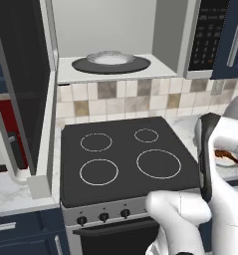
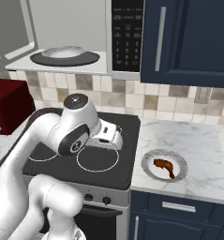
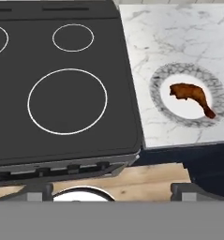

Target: Pick the chicken drumstick from the microwave and place it on plate located on the counter.

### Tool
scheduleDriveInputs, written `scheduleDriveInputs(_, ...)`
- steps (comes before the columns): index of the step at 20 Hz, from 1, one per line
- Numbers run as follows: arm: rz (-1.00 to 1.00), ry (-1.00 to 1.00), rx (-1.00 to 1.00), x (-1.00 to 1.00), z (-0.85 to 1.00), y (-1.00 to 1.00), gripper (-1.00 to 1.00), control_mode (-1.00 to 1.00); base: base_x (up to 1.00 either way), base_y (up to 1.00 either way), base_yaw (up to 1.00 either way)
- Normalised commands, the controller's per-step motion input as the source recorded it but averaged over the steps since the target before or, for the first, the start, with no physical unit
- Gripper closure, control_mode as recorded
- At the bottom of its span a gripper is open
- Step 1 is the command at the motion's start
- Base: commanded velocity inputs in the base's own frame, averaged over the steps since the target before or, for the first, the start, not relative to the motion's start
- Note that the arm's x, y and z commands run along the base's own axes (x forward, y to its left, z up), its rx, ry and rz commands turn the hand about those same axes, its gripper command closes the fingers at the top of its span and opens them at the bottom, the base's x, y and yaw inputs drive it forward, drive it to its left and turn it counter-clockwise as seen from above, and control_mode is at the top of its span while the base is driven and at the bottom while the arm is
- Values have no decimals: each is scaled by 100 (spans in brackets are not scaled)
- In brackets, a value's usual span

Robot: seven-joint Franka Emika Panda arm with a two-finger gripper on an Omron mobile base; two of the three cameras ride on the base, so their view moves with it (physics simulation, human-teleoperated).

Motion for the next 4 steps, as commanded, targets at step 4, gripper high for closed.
scheduleDriveInputs(4,0,3,0,-31,100,100,-100,-100,0,0,0)
